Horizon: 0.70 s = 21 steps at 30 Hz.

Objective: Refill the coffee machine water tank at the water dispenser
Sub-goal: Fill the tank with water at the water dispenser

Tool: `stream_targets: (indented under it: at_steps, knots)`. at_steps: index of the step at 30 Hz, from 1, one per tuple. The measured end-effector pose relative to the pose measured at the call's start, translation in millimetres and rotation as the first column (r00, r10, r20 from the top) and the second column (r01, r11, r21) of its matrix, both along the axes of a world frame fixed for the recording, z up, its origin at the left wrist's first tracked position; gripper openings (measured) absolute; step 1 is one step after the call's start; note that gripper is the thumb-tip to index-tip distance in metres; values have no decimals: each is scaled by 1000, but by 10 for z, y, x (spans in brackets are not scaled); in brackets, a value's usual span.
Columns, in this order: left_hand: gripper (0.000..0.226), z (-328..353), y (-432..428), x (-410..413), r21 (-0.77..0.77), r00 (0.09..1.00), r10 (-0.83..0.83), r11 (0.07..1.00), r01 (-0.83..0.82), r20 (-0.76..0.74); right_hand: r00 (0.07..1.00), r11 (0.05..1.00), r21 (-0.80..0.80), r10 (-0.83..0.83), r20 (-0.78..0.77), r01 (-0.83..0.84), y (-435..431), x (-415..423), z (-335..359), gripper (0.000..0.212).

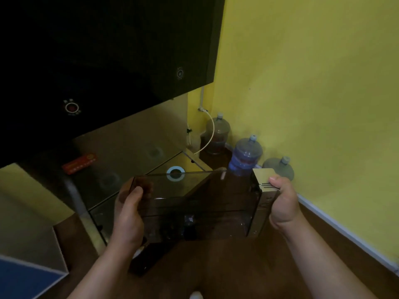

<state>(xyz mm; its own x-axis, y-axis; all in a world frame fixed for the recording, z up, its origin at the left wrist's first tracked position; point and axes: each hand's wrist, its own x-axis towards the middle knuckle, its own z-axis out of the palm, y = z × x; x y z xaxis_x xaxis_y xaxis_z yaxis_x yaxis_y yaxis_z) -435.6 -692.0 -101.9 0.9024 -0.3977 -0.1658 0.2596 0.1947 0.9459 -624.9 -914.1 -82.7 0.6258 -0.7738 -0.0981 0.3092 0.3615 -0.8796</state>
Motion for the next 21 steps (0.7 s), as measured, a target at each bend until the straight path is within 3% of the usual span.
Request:
stream_targets:
  at_steps: [2, 5, 8, 11, 14, 18, 21]
  knots:
    - [34, -42, -166, 91, 37, 1000, 28, 999, -28, 13, 999, 1000, -11, 13, -31, -13, -219, 164, 16, 45]
    - [44, -60, -338, 227, 94, 997, 76, 993, -75, -6, 996, 999, 0, 36, -80, -37, -498, 366, 17, 38]
    - [70, -50, -472, 322, 153, 995, 102, 983, -98, -21, 989, 995, 49, 92, -115, -87, -744, 526, -29, 46]
    - [38, -20, -603, 355, 133, 991, 136, 982, -136, 11, 978, 990, 50, 137, -157, -131, -953, 675, -36, 42]
    - [47, -14, -724, 363, 140, 982, 189, 972, -188, 8, 957, 977, 50, 213, -197, -207, -1191, 866, -36, 39]
    - [36, 9, -938, 372, 115, 970, 240, 963, -242, 30, 912, 937, 126, 347, -220, -326, -1540, 1131, -51, 58]
    - [42, -43, -1122, 399, 102, 952, 299, 947, -304, 65, 881, 909, 128, 416, -224, -397, -1817, 1315, -45, 57]
